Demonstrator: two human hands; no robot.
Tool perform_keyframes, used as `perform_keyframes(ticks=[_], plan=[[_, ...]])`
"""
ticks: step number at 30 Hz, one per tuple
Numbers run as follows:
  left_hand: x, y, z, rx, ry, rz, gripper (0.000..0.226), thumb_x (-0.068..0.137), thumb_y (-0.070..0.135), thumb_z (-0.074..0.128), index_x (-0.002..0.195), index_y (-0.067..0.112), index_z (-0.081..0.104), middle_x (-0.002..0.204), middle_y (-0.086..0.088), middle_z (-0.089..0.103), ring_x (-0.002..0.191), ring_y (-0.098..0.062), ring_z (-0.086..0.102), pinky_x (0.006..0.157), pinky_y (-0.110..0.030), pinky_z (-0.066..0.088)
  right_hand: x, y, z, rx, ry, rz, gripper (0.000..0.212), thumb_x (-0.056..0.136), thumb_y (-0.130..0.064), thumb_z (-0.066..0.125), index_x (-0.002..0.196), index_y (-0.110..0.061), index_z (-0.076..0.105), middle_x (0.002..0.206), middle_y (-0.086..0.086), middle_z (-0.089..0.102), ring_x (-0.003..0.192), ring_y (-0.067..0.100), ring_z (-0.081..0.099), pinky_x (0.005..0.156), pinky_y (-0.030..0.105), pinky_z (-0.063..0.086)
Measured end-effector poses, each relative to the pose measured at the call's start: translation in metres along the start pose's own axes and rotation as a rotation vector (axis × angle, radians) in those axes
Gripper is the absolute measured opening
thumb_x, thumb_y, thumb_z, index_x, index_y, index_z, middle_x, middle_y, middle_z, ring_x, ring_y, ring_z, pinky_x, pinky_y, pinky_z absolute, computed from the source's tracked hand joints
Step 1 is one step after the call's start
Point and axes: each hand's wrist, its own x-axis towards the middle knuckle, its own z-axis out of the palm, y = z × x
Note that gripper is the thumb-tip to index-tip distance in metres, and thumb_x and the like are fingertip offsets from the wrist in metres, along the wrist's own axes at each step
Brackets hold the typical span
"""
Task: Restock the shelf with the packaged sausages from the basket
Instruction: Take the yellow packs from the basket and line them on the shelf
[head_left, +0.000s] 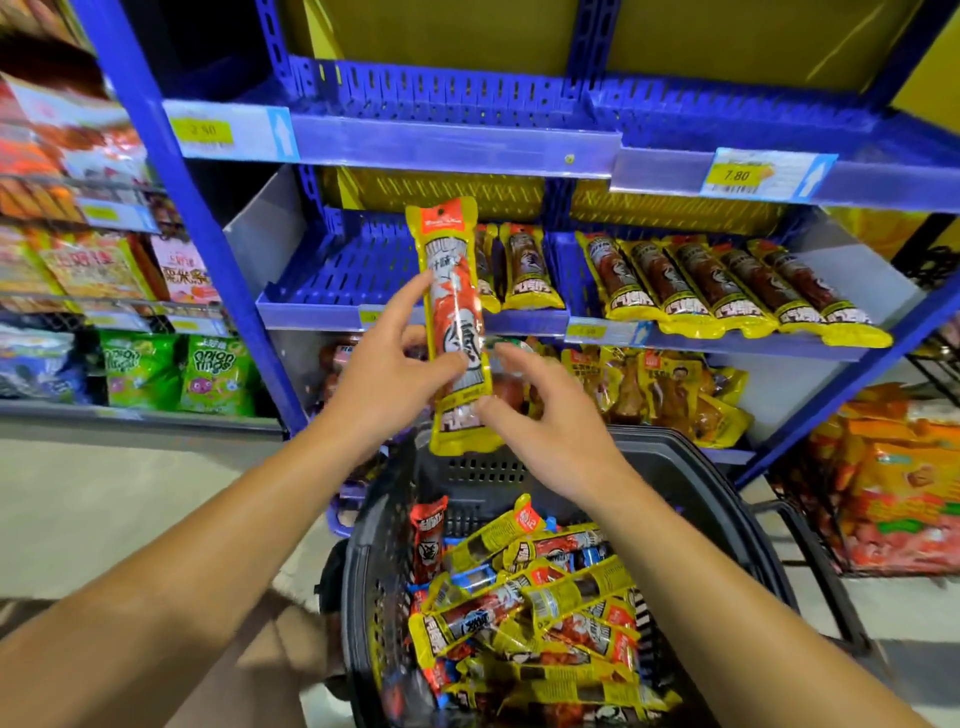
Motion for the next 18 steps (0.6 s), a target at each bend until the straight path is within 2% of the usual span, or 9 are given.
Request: perform_keyframes(ticks=[2, 4, 6, 8, 11, 14, 18], plan=[[0.018, -0.002, -0.019, 0.152, 0.069, -0.011, 0.071, 0.079, 0.024, 0.069, 0.138, 0.049, 0.038, 0.103, 0.005, 0.072, 0.076, -0.014, 0.067, 0.067, -0.037, 0.054, 0.016, 0.001, -0.005, -0.162, 0.086, -0.007, 0.055, 0.089, -0.036, 0.064, 0.141, -0.026, 0.049, 0.14, -0.005, 0.05, 0.134, 0.015, 0.035, 0.104, 0.025, 0.026], [0.041, 0.0, -0.032, 0.243, 0.121, -0.025, 0.067, 0.072, 0.033, 0.065, 0.135, 0.045, 0.045, 0.102, 0.005, 0.071, 0.076, -0.015, 0.064, 0.071, -0.036, 0.052, 0.032, 0.002, -0.012, -0.262, 0.142, -0.035, 0.055, 0.09, -0.039, 0.062, 0.141, -0.023, 0.049, 0.142, -0.001, 0.048, 0.135, 0.021, 0.032, 0.107, 0.031, 0.026], [0.069, 0.003, -0.04, 0.424, 0.178, -0.016, 0.062, 0.075, 0.034, 0.063, 0.136, 0.032, 0.051, 0.116, 0.0, 0.068, 0.098, -0.021, 0.064, 0.086, -0.035, 0.046, 0.048, 0.004, -0.018, -0.364, 0.174, -0.063, 0.056, 0.089, -0.042, 0.059, 0.139, -0.02, 0.05, 0.14, 0.003, 0.049, 0.134, 0.025, 0.032, 0.108, 0.034, 0.026], [0.096, 0.006, -0.043, 0.553, 0.235, -0.032, 0.048, 0.085, 0.03, 0.063, 0.131, 0.021, 0.057, 0.121, -0.006, 0.065, 0.112, -0.026, 0.059, 0.092, -0.031, 0.042, 0.062, 0.006, -0.02, -0.432, 0.201, -0.061, 0.055, 0.088, -0.041, 0.059, 0.137, -0.018, 0.051, 0.138, 0.003, 0.049, 0.134, 0.027, 0.032, 0.108, 0.034, 0.026], [0.119, 0.002, -0.042, 0.534, 0.247, -0.126, 0.034, 0.087, 0.029, 0.061, 0.12, 0.02, 0.065, 0.102, -0.006, 0.067, 0.105, -0.027, 0.061, 0.083, -0.026, 0.042, 0.074, 0.008, -0.018, -0.513, 0.253, -0.087, 0.057, 0.084, -0.046, 0.053, 0.133, -0.017, 0.055, 0.134, 0.002, 0.051, 0.132, 0.027, 0.037, 0.107, 0.032, 0.024], [0.127, -0.007, -0.043, 0.543, 0.199, -0.201, 0.033, 0.086, 0.035, 0.061, 0.114, 0.019, 0.069, 0.114, -0.005, 0.068, 0.11, -0.026, 0.059, 0.089, -0.029, 0.044, 0.078, 0.01, -0.016, -0.531, 0.263, -0.084, 0.059, 0.084, -0.045, 0.052, 0.136, -0.016, 0.053, 0.137, 0.001, 0.049, 0.133, 0.025, 0.035, 0.111, 0.037, 0.026], [0.122, -0.01, -0.057, 0.503, 0.106, -0.181, 0.042, 0.082, 0.043, 0.064, 0.118, 0.021, 0.066, 0.12, -0.001, 0.066, 0.105, -0.02, 0.06, 0.09, -0.032, 0.047, 0.08, 0.014, -0.014, -0.581, 0.229, -0.1, 0.059, 0.09, -0.039, 0.059, 0.142, -0.015, 0.047, 0.145, 0.001, 0.044, 0.139, 0.026, 0.029, 0.116, 0.041, 0.024]])
